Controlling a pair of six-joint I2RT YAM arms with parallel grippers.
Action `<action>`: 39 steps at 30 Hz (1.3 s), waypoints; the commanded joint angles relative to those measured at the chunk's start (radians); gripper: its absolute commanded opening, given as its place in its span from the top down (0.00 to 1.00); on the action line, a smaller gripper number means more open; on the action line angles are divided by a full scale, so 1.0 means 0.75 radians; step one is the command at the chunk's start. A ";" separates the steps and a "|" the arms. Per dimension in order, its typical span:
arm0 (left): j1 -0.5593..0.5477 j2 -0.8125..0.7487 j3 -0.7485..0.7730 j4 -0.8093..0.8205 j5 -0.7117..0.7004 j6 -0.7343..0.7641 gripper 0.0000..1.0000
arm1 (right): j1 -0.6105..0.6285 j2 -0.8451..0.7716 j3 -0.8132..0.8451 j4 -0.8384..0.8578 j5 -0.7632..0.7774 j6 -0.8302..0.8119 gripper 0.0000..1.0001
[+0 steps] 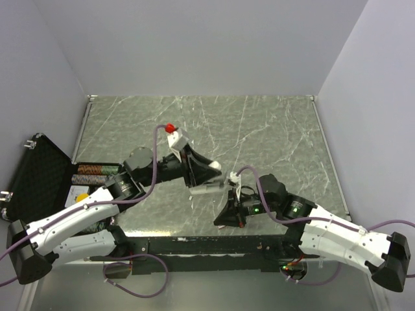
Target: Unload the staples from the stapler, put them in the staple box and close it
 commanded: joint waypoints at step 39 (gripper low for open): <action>0.019 0.005 -0.084 0.226 -0.148 0.013 0.99 | 0.047 -0.062 0.629 -0.498 0.748 -0.183 1.00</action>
